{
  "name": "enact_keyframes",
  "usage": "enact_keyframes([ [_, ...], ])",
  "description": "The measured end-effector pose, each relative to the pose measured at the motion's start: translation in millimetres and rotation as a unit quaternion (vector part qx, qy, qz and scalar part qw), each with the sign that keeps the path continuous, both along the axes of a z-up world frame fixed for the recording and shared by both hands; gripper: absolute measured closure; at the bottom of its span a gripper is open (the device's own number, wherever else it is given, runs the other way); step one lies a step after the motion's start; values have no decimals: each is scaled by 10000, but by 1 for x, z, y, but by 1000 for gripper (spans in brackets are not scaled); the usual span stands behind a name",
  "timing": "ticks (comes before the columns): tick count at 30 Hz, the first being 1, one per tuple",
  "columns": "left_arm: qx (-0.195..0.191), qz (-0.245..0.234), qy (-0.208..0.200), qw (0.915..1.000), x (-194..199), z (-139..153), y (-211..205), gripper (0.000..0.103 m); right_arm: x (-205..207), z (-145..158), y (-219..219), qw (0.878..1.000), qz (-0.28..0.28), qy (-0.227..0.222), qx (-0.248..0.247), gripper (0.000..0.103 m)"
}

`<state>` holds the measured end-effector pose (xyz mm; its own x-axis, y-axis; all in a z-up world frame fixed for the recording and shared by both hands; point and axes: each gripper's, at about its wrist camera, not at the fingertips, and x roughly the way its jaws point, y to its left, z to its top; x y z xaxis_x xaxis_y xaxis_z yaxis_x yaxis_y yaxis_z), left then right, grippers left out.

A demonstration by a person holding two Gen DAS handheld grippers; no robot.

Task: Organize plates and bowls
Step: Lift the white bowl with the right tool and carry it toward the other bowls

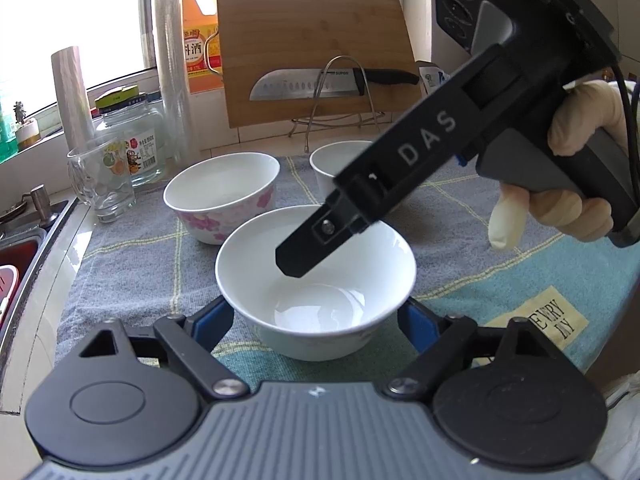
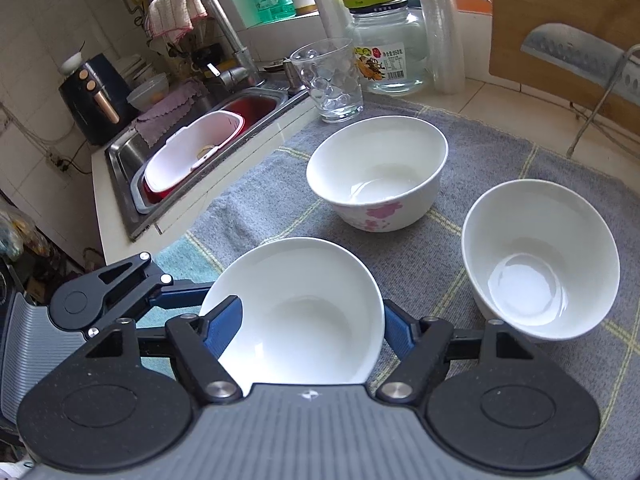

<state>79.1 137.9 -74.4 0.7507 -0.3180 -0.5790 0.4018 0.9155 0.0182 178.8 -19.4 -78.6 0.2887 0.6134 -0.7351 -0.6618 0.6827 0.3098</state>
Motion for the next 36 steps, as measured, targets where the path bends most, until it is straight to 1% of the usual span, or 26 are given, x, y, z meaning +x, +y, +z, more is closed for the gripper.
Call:
enact_keyframes([
  [9, 1, -81, 53, 10000, -3, 9, -5, 15, -5, 7, -9, 9999, -36, 59, 92, 23],
  [16, 36, -245, 8, 9997, -9, 18, -16, 15, -13, 15, -28, 9994, -249, 57, 249, 23],
  [24, 44, -534, 79, 9985, -8, 19, -35, 15, -22, 18, -56, 9985, -485, 5, 241, 23],
  [36, 7, -1033, 124, 9946, 2, 22, -70, 15, -31, 20, -114, 9954, -933, -9, 237, 23],
])
